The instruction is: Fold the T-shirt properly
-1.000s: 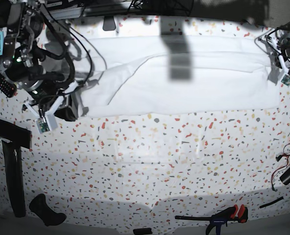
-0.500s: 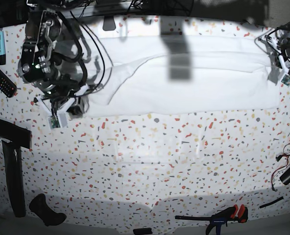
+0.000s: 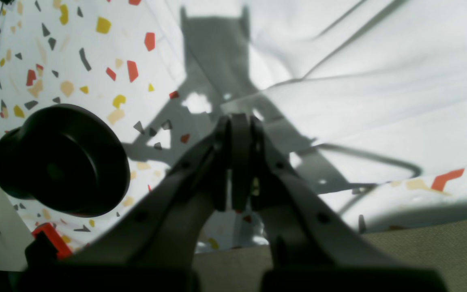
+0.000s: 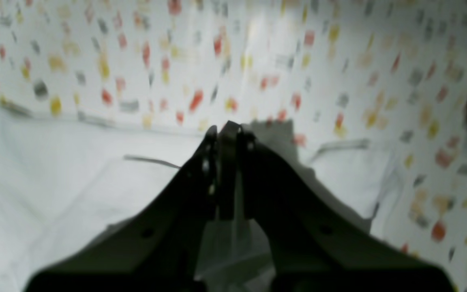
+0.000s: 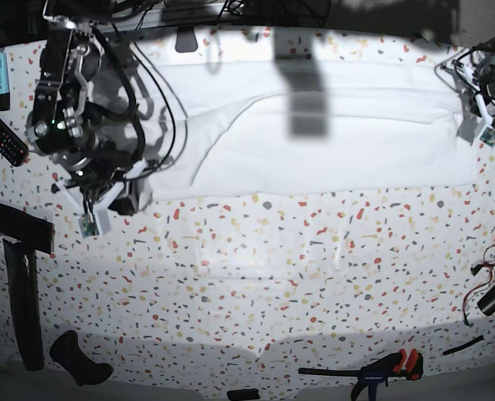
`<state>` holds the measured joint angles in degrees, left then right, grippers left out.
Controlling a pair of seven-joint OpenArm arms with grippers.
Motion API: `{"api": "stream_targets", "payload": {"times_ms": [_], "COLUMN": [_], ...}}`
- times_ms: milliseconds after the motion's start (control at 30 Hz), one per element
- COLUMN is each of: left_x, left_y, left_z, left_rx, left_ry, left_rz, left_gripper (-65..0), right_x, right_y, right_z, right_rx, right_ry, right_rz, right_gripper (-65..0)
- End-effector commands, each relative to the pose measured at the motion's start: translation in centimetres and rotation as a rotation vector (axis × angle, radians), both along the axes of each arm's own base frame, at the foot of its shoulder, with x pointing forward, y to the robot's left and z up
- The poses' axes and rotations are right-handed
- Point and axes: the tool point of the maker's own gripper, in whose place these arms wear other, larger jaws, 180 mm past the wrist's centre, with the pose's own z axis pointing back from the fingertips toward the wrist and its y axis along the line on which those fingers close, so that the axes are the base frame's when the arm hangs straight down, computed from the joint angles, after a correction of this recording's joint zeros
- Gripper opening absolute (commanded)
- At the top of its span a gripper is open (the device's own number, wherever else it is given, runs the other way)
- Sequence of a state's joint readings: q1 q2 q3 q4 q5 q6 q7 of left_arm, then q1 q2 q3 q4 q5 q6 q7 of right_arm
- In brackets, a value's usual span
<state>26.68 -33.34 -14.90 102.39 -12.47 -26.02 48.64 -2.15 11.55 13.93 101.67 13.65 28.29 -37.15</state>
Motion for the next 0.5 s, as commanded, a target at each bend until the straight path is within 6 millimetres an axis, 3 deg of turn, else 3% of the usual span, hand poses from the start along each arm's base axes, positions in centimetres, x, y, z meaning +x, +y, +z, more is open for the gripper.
{"api": "stream_targets", "payload": {"times_ms": [0,67,100,233,300,467], "left_x": [0.5,0.7,0.8,1.2,1.3,1.4], "left_y": [0.7,1.0,1.4,4.4,6.2,9.6], "left_z": [0.8,1.0,1.1,2.1,3.0,5.6], "left_rx": [0.028,0.034,0.040,0.154,0.253,0.444], "left_ry": [-0.021,-0.032,-0.046,-0.109,-0.139,-0.235], "left_rz": [-0.005,0.024,0.057,0.192,0.230,0.337], "left_gripper": [-65.0,-62.6,-57.2,-36.8,-34.0,-34.0], "right_x": [0.5,0.5,0.5,0.7,0.8,1.7], "right_y": [0.1,0.3,0.4,0.5,0.5,0.5], "right_z": [1.4,1.4,1.4,1.8,2.0,3.4], "right_rx": [0.006,0.025,0.031,0.041,0.042,0.047], "right_ry": [-0.041,-0.037,-0.039,-0.057,-0.069,-0.117], "right_rz": [0.008,0.013,0.015,0.017,0.018,0.019], "right_gripper": [-65.0,-65.0,-63.9,-39.4,-34.2,-34.2]}}
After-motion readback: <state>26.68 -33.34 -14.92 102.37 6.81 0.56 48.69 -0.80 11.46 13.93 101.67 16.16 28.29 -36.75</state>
